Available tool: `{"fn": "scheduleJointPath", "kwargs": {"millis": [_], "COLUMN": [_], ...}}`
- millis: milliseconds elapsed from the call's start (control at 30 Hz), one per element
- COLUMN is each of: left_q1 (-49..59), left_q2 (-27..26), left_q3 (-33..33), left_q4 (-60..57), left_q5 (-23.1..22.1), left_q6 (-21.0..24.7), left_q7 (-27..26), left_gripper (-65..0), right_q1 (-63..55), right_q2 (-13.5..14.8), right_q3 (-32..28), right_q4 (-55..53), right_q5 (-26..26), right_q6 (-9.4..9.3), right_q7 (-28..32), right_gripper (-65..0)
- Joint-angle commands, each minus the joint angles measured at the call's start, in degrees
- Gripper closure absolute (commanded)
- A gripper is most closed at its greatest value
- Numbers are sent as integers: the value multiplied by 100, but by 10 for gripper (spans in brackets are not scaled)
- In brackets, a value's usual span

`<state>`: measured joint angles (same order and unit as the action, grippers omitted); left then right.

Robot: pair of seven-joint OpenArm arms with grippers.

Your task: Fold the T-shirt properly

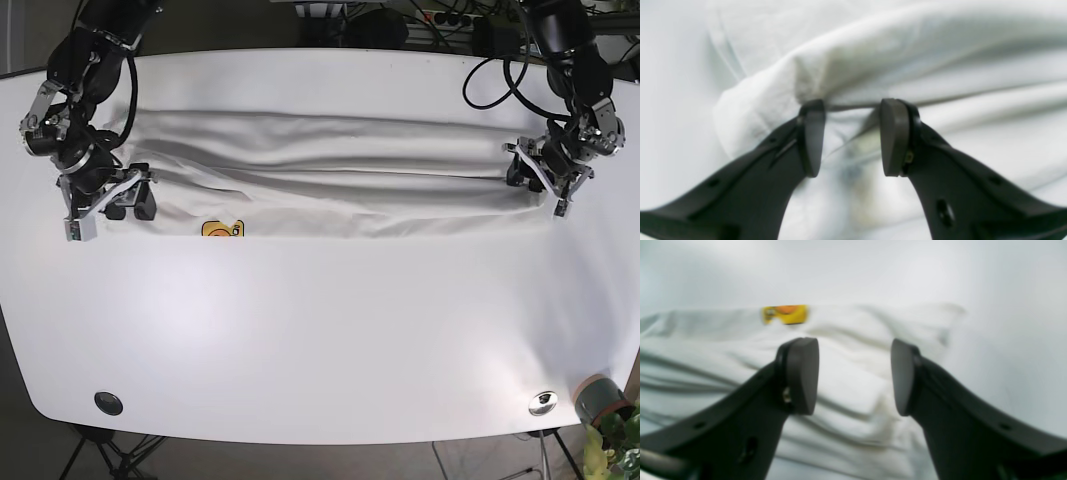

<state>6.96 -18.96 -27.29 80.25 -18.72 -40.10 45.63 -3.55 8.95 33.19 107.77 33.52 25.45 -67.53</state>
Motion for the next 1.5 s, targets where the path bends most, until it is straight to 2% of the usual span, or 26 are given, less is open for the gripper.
{"fn": "scheduleJointPath", "kwargs": {"millis": [0, 267, 433, 633, 700, 833, 1000, 1267, 1467], "left_q1": [-59, -59, -68, -85, -103, -103, -208, -490, -490], "left_q2": [-104, -113, -121, -297, -315, -429, -596, -719, -728], "left_q3": [-45, -344, -396, -379, -370, -361, -71, 61, 34], "left_q4": [446, 1193, 1131, 516, 94, -302, -732, -1418, -1049], "left_q5": [-66, -66, -66, -66, -66, -58, -58, -66, -102], "left_q6": [10, 10, 10, 10, 10, 10, 10, 10, 10], "left_q7": [-101, 321, 365, 338, 154, -180, -224, -453, -259], "left_gripper": [-246, -246, -246, -246, -247, -247, -247, -247, -247], "right_q1": [78, -10, -150, -221, -300, -379, -150, 447, 738], "right_q2": [-126, -310, -293, 112, 323, 569, 920, 1237, 1421], "right_q3": [-185, -985, -1038, -1222, -1416, -1715, -2224, -2506, -2778], "right_q4": [384, 208, -284, -1128, -1462, -1972, -2763, -3572, -3651], "right_q5": [46, 2, 2, 2, 2, 2, 2, 2, 11], "right_q6": [-9, -9, -9, -9, -9, -9, -9, -9, -9], "right_q7": [-100, -56, 524, 981, 1298, 1746, 2344, 2555, 2555], "right_gripper": [-331, -327, -327, -327, -327, -327, -327, -327, -327]}}
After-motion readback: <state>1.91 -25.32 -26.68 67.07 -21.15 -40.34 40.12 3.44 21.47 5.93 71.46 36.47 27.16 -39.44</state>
